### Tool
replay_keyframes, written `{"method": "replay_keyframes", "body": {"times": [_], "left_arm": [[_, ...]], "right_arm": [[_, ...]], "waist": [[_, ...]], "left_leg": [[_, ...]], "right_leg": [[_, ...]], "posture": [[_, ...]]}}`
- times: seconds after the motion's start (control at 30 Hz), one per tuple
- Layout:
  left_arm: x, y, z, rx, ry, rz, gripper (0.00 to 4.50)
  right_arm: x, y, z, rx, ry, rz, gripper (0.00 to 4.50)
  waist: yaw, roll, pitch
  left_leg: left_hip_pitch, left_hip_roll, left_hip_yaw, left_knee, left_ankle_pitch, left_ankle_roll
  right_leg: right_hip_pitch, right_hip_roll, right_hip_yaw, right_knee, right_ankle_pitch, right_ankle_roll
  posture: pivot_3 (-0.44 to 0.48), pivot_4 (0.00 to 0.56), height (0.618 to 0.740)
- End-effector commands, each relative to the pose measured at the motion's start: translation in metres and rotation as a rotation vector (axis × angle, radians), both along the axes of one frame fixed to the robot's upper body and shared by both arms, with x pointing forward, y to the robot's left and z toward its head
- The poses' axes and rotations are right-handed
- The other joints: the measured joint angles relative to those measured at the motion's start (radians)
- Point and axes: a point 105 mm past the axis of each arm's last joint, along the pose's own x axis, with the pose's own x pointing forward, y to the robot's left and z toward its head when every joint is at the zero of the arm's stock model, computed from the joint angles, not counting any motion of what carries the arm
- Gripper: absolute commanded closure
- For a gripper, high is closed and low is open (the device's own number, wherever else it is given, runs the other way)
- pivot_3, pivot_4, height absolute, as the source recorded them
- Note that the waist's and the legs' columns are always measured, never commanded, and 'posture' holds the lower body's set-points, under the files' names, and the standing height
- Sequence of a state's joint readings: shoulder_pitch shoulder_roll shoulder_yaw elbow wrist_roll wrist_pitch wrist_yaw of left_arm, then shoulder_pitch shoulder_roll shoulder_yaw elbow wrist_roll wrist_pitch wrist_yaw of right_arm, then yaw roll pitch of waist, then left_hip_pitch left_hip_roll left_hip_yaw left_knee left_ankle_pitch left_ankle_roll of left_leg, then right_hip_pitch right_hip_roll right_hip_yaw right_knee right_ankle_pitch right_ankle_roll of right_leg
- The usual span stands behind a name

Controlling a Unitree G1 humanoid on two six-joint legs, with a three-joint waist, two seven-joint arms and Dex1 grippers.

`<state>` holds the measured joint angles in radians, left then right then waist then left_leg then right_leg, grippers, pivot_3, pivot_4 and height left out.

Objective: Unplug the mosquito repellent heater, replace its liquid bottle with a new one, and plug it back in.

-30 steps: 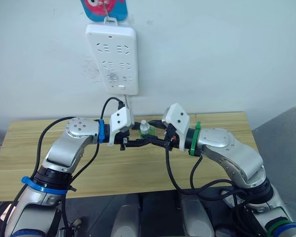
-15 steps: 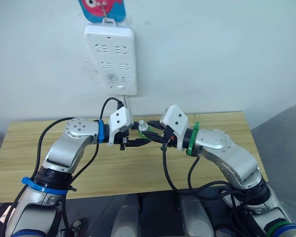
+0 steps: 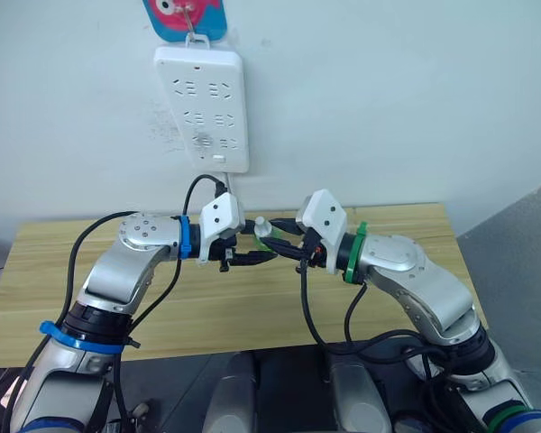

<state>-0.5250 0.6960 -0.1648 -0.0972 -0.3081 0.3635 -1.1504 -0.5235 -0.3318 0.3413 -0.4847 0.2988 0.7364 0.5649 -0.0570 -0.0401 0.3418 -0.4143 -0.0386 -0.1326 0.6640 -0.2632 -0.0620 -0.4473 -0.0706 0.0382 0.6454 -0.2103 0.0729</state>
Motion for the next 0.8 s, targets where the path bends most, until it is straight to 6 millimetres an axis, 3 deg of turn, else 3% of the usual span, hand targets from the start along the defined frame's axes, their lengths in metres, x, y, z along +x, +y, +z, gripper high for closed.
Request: {"method": "replay_keyframes", "body": {"times": [0.03,0.1,0.37,0.47,0.6,0.8], "left_arm": [[-0.0074,-0.0086,0.0179,-0.009,-0.077,-0.064,2.27],[-0.0065,-0.0079,0.0171,-0.003,-0.077,-0.063,2.27],[-0.0044,-0.0064,0.0144,0.002,-0.077,-0.068,2.27],[-0.0068,-0.0041,0.0120,0.003,-0.075,-0.069,2.27],[-0.0085,-0.0020,0.0094,-0.004,-0.061,-0.068,2.27],[-0.0045,-0.0004,0.0134,-0.081,-0.048,-0.036,2.27]], "right_arm": [[-0.0029,0.0007,0.0060,0.028,-0.021,0.016,2.06],[-0.0016,0.0007,0.0053,0.016,-0.028,0.013,1.39],[0.0037,0.0031,0.0070,0.036,-0.043,-0.009,1.36],[0.0019,0.0025,0.0059,0.038,-0.049,-0.008,1.96],[0.0011,0.0014,0.0076,0.045,-0.056,-0.004,3.28],[0.0005,-0.0037,0.0135,0.059,-0.067,0.010,3.41]], "waist": [[0.000,0.000,-0.001],[0.000,0.000,-0.002],[-0.002,0.000,-0.010],[-0.002,0.000,-0.013],[-0.003,0.000,-0.014],[-0.003,0.000,-0.016]], "left_leg": [[0.000,0.000,0.000,0.000,0.000,0.000],[0.000,0.000,0.000,0.000,0.002,-0.003],[0.000,0.000,0.000,0.000,0.002,-0.003],[0.000,0.000,0.001,0.000,0.002,-0.003],[0.000,0.000,0.001,0.000,0.002,-0.003],[0.000,0.000,0.001,0.000,0.002,-0.003]], "right_leg": [[0.000,0.000,0.000,0.000,0.000,0.000],[0.000,0.000,0.000,0.000,0.000,0.000],[0.000,0.000,0.000,0.000,0.000,0.000],[-0.001,0.000,0.000,0.000,0.000,0.000],[-0.001,0.000,0.001,0.001,0.000,0.000],[-0.001,0.000,0.001,0.001,0.000,0.000]], "posture": [[-0.102,0.253,0.740],[-0.103,0.253,0.740],[-0.104,0.253,0.740],[-0.103,0.254,0.740],[-0.103,0.254,0.740],[-0.103,0.255,0.740]]}}
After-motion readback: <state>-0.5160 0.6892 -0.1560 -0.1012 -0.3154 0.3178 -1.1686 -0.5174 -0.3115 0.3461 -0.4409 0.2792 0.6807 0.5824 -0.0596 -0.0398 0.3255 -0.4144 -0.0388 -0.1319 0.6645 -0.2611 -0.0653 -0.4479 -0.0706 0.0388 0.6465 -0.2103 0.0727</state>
